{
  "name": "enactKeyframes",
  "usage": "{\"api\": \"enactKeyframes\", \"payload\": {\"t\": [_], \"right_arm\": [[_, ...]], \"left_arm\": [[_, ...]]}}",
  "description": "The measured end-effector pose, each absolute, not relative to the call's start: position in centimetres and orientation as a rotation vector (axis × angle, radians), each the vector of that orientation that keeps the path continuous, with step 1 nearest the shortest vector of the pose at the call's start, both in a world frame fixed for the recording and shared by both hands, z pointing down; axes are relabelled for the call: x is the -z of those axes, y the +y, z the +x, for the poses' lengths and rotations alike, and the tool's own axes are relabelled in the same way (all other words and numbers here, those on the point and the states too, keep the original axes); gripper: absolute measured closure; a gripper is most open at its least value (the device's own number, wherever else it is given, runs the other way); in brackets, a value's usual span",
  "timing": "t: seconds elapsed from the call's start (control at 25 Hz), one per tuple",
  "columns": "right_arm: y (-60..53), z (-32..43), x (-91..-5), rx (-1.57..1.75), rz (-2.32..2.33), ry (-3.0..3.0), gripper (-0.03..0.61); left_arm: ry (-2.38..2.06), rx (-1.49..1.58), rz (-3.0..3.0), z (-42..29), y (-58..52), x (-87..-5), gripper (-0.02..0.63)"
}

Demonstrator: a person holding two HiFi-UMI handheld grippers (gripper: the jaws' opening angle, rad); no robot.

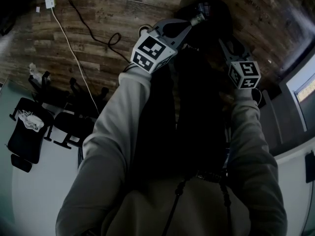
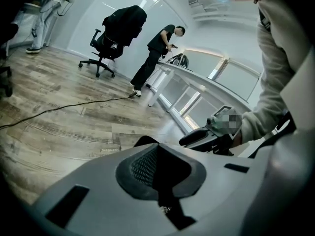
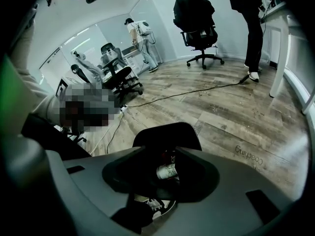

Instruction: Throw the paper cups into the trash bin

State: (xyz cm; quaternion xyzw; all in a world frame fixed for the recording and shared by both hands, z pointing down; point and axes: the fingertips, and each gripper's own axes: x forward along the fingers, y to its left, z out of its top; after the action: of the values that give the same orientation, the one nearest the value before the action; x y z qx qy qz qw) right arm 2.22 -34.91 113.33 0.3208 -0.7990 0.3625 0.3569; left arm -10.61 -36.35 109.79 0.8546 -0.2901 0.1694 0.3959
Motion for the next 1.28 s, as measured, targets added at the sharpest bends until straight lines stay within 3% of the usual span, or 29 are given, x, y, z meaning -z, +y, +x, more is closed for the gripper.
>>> {"api": "enactKeyframes", "payload": {"t": [0.16,0.28,1.28], "right_arm": [[-35.1,2.2,-112.1,-0.918,0.832,-2.051,0.429],[-34.6,1.4,-109.4,-0.939,0.812,-2.072,0.555],[-36.8,-4.4,-86.7,-0.814,0.706,-2.338,0.561]], "left_arm": [[-0.747,-0.432,2.154,-10.6,-36.3,-108.6,0.617],[-0.739,-0.443,2.152,-10.8,-35.8,-105.9,0.617],[-0.806,-0.345,2.280,-12.4,-36.2,-85.3,0.617]]}}
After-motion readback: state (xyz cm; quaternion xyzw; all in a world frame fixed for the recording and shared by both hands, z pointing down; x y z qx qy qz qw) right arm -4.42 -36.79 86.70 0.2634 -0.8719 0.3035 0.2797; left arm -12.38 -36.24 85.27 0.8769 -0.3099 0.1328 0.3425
